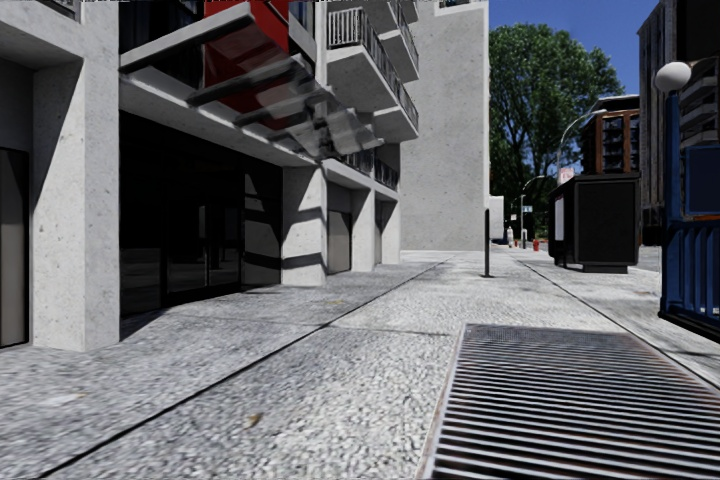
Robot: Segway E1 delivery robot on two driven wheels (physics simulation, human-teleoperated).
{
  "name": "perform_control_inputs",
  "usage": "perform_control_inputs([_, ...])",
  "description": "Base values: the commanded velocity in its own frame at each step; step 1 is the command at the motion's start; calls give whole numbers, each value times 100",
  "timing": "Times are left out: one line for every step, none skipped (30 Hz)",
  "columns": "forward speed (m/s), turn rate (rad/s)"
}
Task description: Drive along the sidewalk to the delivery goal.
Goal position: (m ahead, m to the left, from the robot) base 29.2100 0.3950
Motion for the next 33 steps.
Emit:
perform_control_inputs([200,-44])
perform_control_inputs([200,-44])
perform_control_inputs([200,-44])
perform_control_inputs([200,-44])
perform_control_inputs([200,-44])
perform_control_inputs([200,-44])
perform_control_inputs([200,-44])
perform_control_inputs([200,-44])
perform_control_inputs([200,-44])
perform_control_inputs([200,-44])
perform_control_inputs([200,-44])
perform_control_inputs([200,-44])
perform_control_inputs([200,-44])
perform_control_inputs([200,-44])
perform_control_inputs([200,-44])
perform_control_inputs([200,-44])
perform_control_inputs([200,-44])
perform_control_inputs([200,-44])
perform_control_inputs([200,-44])
perform_control_inputs([200,-44])
perform_control_inputs([200,-44])
perform_control_inputs([200,-44])
perform_control_inputs([200,-44])
perform_control_inputs([200,-44])
perform_control_inputs([200,-44])
perform_control_inputs([200,-44])
perform_control_inputs([200,-44])
perform_control_inputs([200,-44])
perform_control_inputs([200,-44])
perform_control_inputs([200,-44])
perform_control_inputs([200,-44])
perform_control_inputs([200,-44])
perform_control_inputs([200,-44])
